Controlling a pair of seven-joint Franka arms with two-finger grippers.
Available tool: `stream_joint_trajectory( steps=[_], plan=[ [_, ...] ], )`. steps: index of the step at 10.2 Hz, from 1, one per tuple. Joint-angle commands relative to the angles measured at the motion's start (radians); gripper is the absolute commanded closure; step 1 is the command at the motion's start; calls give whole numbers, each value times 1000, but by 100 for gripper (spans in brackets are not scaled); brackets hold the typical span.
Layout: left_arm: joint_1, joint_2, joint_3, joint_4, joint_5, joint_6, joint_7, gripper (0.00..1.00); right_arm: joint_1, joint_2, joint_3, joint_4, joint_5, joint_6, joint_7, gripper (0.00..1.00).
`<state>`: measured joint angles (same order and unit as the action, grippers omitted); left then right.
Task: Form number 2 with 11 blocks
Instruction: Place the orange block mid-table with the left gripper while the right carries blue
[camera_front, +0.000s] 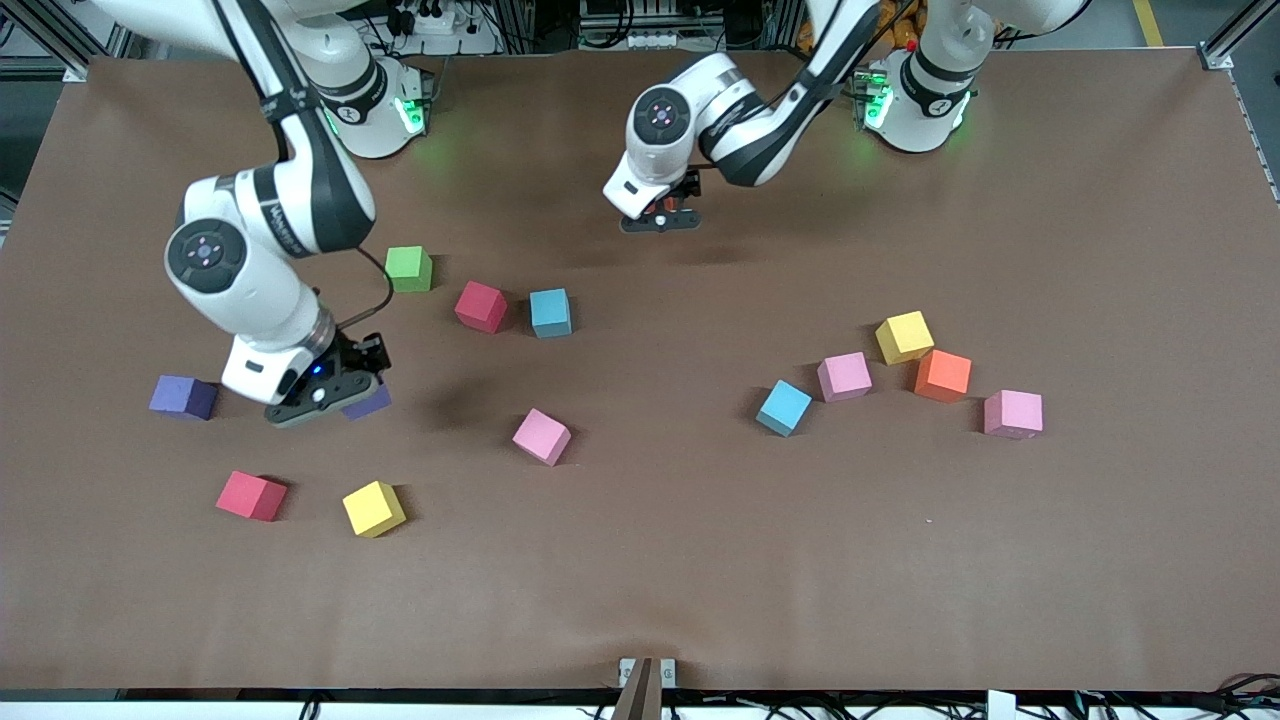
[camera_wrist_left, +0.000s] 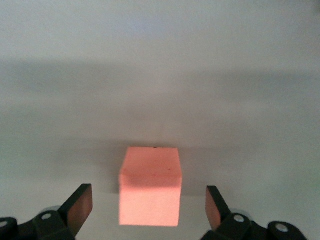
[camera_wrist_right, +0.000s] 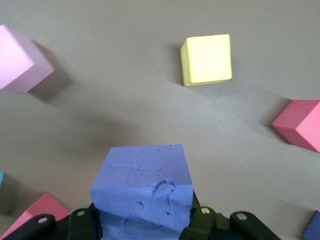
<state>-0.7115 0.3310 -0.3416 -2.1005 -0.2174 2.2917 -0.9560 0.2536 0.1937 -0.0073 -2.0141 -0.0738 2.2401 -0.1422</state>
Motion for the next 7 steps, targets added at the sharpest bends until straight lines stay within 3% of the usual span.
stream_joint_trajectory(
  steps=[1, 4, 7],
  plan=[
    [104, -114, -16, -43, 63, -75, 22, 0, 83, -94, -10, -98, 0, -2, -23, 58],
    [245, -141, -4, -9, 145, -95, 45, 0, 206, -137, -8, -153, 0, -2, -42, 57],
    [294, -136, 97, 17, 193, -95, 144, 0, 297, -186, -8, -210, 0, -4, -178, 57]
  ],
)
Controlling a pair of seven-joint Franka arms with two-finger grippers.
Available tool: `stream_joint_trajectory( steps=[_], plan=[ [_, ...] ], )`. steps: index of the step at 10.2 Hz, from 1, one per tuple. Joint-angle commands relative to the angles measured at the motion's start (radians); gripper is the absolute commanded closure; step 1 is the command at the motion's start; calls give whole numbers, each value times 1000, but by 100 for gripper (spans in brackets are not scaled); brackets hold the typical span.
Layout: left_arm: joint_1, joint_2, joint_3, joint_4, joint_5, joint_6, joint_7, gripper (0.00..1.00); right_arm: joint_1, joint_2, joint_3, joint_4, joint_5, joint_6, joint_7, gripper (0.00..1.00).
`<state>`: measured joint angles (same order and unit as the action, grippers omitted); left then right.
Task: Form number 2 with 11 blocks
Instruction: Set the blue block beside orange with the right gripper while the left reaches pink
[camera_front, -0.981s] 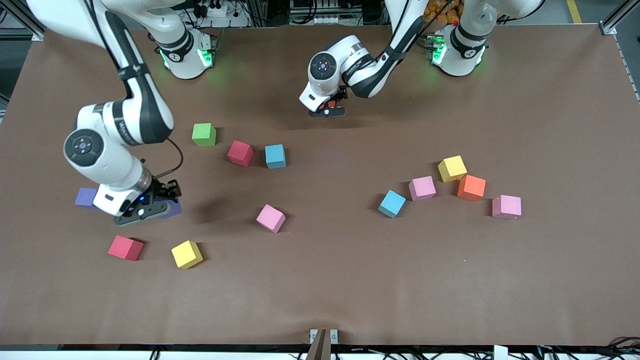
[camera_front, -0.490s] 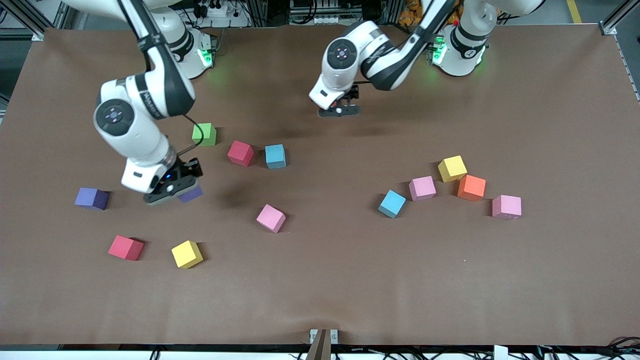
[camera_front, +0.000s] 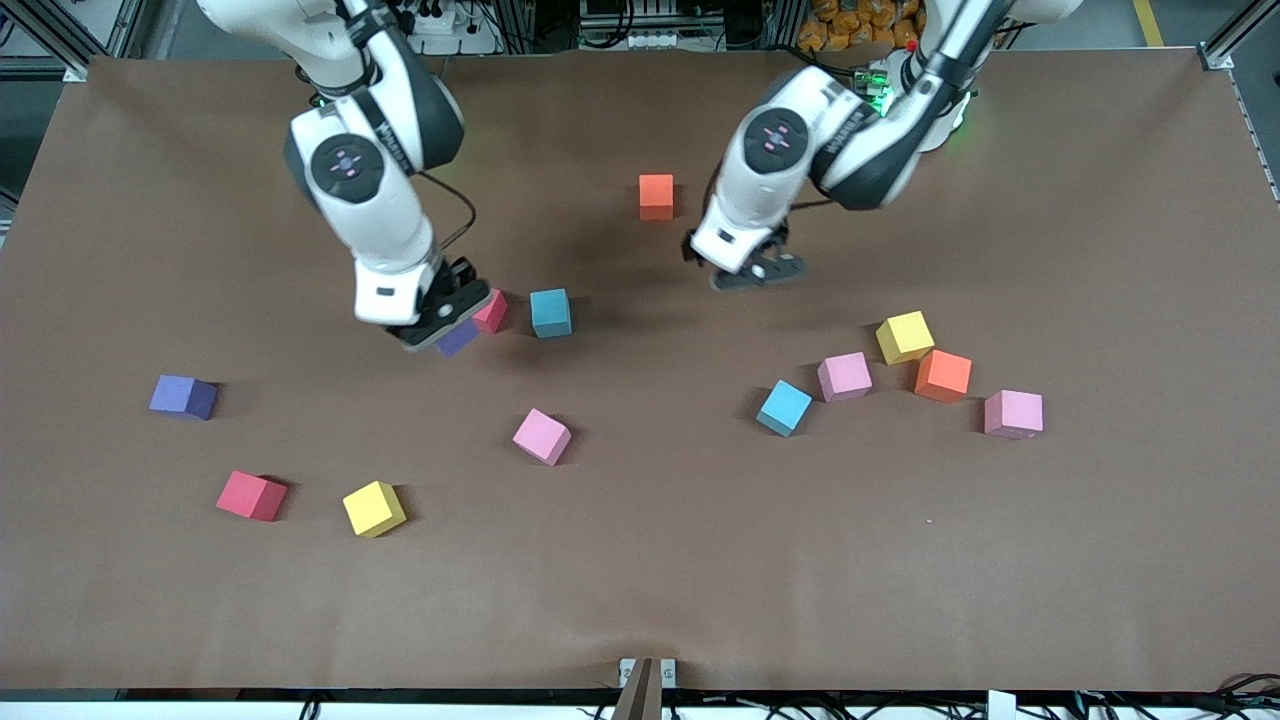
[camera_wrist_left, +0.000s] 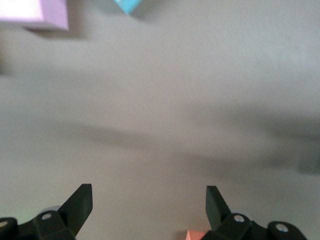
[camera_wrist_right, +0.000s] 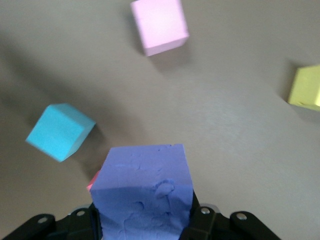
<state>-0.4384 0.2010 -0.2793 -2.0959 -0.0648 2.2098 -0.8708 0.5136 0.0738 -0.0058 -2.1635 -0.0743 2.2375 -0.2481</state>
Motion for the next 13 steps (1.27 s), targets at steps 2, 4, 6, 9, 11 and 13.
stream_joint_trajectory(
  steps=[2, 4, 6, 9, 11, 13],
  plan=[
    [70, -9, 73, 14, 42, -28, 116, 0, 121, -68, -10, -62, 1, -24, -105, 57],
    [73, 1, 133, 17, 43, -33, 231, 0, 198, -52, -10, -68, 1, -24, -108, 57],
    [72, 40, 190, 40, 63, -33, 356, 0, 278, -17, -10, -68, 1, -22, -123, 57],
    [58, 101, 233, 79, 65, -33, 423, 0, 367, 50, -10, -68, 1, -12, -123, 57],
    [55, 121, 244, 80, 78, -33, 456, 0, 422, 93, -10, -68, 1, -9, -123, 57],
    [52, 150, 273, 102, 118, -35, 492, 0, 475, 130, -7, -67, 4, 11, -122, 57]
  ],
)
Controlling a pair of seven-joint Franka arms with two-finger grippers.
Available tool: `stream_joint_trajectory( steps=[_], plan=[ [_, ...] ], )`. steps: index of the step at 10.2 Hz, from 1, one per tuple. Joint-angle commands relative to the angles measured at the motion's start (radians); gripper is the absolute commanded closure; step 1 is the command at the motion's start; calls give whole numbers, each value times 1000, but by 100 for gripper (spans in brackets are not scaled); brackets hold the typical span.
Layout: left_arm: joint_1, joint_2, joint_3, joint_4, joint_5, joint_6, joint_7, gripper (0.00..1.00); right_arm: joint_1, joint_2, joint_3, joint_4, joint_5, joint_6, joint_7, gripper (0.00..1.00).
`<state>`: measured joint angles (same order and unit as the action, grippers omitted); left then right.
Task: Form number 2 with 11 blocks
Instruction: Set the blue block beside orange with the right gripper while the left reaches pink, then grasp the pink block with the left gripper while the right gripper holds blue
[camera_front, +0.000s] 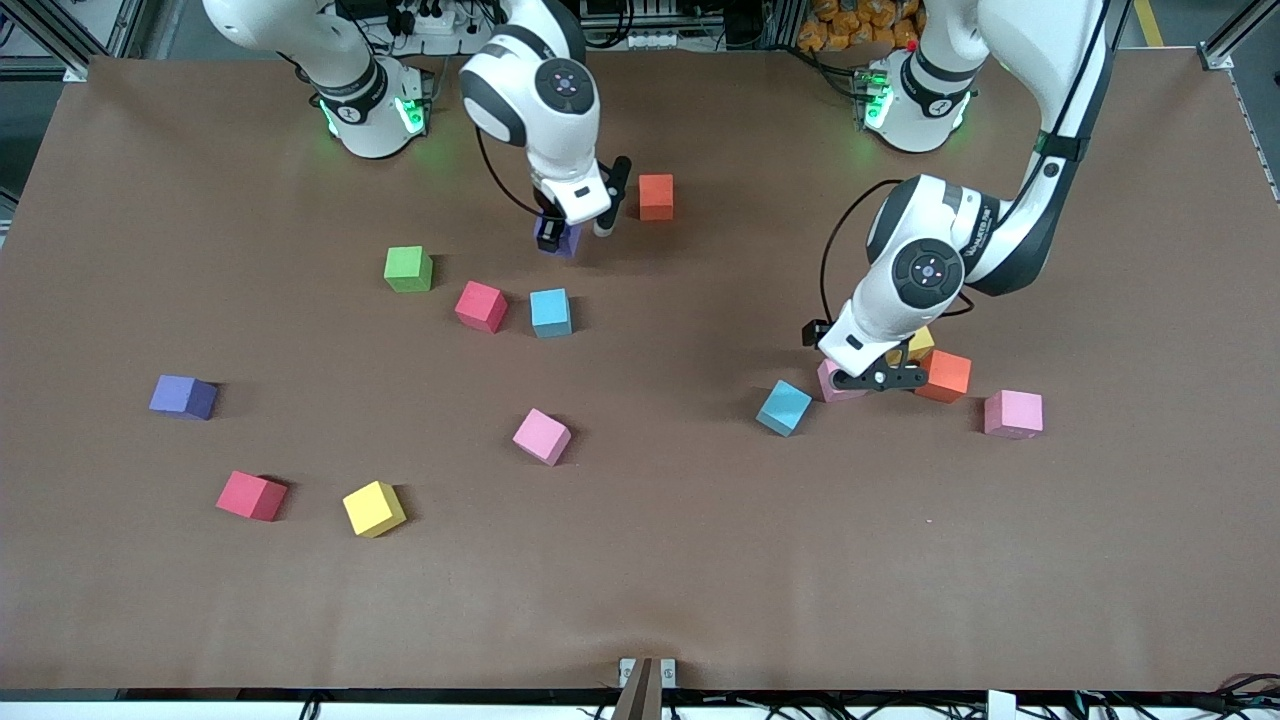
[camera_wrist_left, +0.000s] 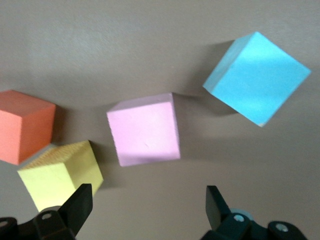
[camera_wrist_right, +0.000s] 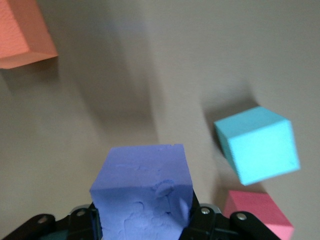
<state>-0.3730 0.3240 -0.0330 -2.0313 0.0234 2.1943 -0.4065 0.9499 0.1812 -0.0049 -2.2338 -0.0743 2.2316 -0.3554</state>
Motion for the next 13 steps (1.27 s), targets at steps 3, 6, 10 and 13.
stream_joint_trajectory(
  steps=[3, 6, 10, 13],
  plan=[
    [-27, 59, 48, 65, 4, -19, 17, 0, 99, 41, -7, 6, 45, 58, -13, 57],
    [-32, 79, 47, 77, -34, -18, -21, 0, 160, 98, -6, 14, 53, 112, -1, 57],
    [-57, 104, 48, 85, -33, -18, -32, 0, 191, 130, 10, 16, 113, 157, -1, 57],
    [-57, 101, 48, 85, -33, -18, -29, 0, 198, 149, 10, 31, 116, 161, 1, 56]
  ],
)
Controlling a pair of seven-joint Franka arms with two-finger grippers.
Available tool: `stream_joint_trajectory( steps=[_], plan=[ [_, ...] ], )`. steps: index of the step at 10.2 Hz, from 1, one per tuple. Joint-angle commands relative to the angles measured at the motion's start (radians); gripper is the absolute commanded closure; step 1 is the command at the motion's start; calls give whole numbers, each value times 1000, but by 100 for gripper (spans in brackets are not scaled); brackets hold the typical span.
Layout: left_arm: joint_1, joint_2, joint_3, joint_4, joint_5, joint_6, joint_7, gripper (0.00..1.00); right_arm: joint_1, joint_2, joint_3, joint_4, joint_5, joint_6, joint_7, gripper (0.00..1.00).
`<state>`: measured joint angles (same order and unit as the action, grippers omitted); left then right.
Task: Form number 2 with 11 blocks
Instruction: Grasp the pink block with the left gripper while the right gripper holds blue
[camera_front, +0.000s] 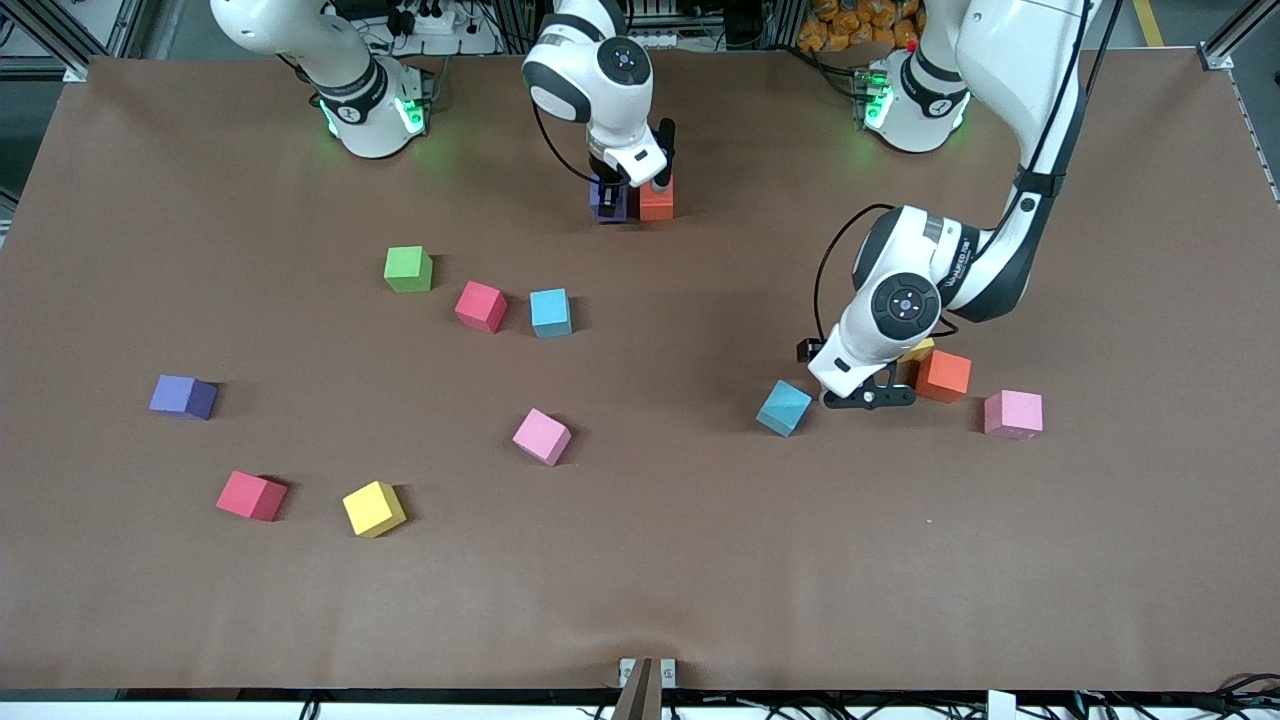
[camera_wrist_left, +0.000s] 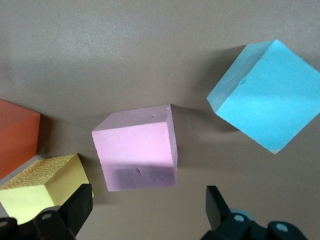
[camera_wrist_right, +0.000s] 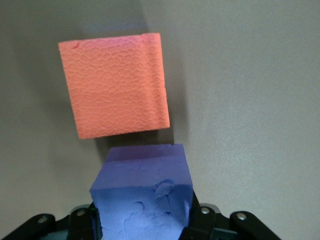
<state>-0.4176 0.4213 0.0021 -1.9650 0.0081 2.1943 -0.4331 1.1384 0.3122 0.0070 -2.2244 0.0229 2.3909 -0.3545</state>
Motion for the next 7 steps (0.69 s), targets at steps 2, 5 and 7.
stream_joint_trajectory(
  steps=[2, 5, 7],
  plan=[
    [-10, 4, 13, 17, -19, -18, -3, 0, 11, 24, -2, 23, 19, -1, 0, 56],
    [-10, 8, 13, 18, -40, -18, -4, 0, 15, 36, -2, 28, 49, -9, 2, 55],
    [-12, 13, 13, 18, -46, -11, -4, 0, 24, 34, -2, 29, 74, -12, 38, 55]
  ],
)
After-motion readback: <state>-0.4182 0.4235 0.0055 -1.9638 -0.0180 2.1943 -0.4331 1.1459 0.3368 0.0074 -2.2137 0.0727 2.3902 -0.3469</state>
